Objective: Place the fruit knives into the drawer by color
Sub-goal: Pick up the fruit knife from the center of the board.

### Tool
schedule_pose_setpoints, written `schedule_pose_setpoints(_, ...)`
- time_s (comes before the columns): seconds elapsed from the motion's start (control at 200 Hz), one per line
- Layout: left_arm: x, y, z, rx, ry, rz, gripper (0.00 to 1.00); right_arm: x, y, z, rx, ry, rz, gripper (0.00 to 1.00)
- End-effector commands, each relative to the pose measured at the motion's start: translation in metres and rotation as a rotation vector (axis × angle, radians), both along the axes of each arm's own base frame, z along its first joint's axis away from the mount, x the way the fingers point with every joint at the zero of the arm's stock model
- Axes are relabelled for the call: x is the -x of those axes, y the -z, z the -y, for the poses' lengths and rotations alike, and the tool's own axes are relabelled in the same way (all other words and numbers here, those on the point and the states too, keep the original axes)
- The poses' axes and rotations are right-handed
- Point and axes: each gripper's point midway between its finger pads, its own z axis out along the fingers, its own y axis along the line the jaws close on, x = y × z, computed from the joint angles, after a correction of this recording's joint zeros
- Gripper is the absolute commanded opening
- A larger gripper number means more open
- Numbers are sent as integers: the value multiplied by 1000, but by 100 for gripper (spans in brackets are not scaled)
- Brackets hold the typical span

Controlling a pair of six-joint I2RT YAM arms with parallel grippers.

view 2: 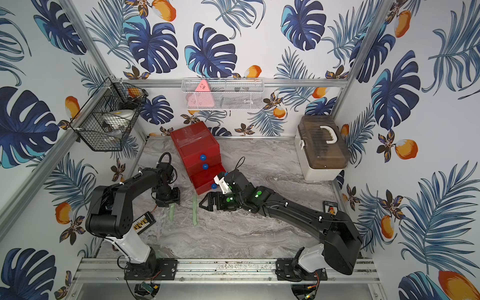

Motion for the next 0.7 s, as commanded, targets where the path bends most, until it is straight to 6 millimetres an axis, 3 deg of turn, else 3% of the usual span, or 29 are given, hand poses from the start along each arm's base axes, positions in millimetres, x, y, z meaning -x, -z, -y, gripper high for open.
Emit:
schedule_pose_setpoints(0.0, -9, 5, -4, -17, 6, 6, 61, 2, -4, -1, -18, -13, 20, 100)
schedule_pose_setpoints(0.305, -15, 21, -10, -52, 35, -6, 60, -4, 6, 12, 52, 13, 71, 100)
schedule_pose_setpoints(0.475, -12, 30, -11, -56, 48, -19, 60, -6, 10, 8, 67, -10, 83, 100)
schedule_pose_setpoints(0.695, -9, 34, -13, -67, 57, -11, 51, -6, 17, 6, 63, -1, 67, 100)
